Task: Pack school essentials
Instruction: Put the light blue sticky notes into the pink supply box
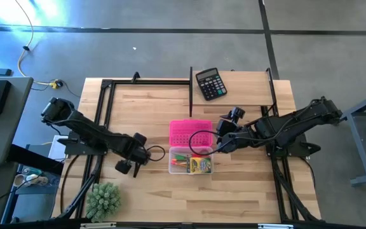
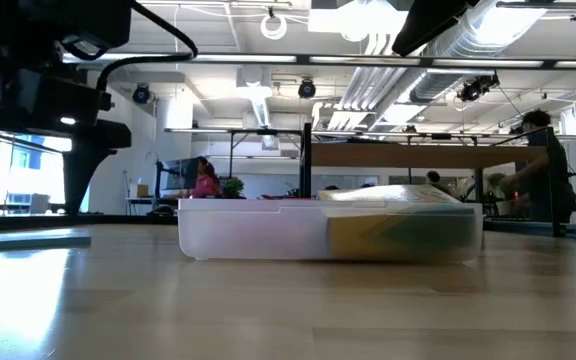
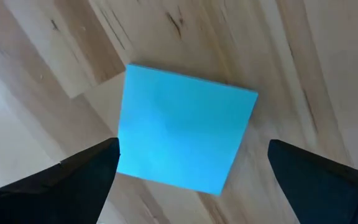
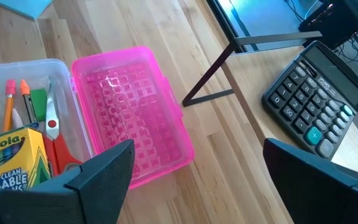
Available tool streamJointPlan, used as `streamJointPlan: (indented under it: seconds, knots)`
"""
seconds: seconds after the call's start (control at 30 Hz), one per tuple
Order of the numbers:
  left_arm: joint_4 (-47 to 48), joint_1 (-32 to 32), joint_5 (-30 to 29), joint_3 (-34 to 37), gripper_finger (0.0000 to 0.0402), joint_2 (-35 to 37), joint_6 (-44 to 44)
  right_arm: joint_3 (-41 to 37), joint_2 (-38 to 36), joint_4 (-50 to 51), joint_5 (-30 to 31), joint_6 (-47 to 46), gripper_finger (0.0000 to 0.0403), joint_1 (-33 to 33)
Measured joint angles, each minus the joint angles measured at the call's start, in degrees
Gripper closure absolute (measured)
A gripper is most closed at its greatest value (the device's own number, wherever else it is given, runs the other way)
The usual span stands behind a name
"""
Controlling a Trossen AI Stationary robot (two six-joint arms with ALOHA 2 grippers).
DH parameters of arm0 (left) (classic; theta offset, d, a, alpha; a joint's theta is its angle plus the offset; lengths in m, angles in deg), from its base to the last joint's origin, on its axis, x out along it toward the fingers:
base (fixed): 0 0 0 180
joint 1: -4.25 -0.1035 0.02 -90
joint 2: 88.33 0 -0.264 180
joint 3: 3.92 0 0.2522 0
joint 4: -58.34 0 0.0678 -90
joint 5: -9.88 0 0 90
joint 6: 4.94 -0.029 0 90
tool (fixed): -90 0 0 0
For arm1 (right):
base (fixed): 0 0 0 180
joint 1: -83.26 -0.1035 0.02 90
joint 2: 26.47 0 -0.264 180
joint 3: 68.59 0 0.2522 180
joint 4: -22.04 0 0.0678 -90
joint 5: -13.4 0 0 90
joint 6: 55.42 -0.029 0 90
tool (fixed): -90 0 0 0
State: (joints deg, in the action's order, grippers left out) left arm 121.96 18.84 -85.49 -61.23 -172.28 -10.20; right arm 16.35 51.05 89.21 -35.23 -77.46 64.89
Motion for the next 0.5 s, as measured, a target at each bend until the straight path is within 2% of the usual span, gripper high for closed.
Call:
streamJointPlan:
  seconds: [0.5]
  knots:
    - [-2.4,-1.5,-1.3,0.0,0.0002,-3.7,-2.9,0.0,0.0,-0.3,0.0,0.0,0.0057,0.0]
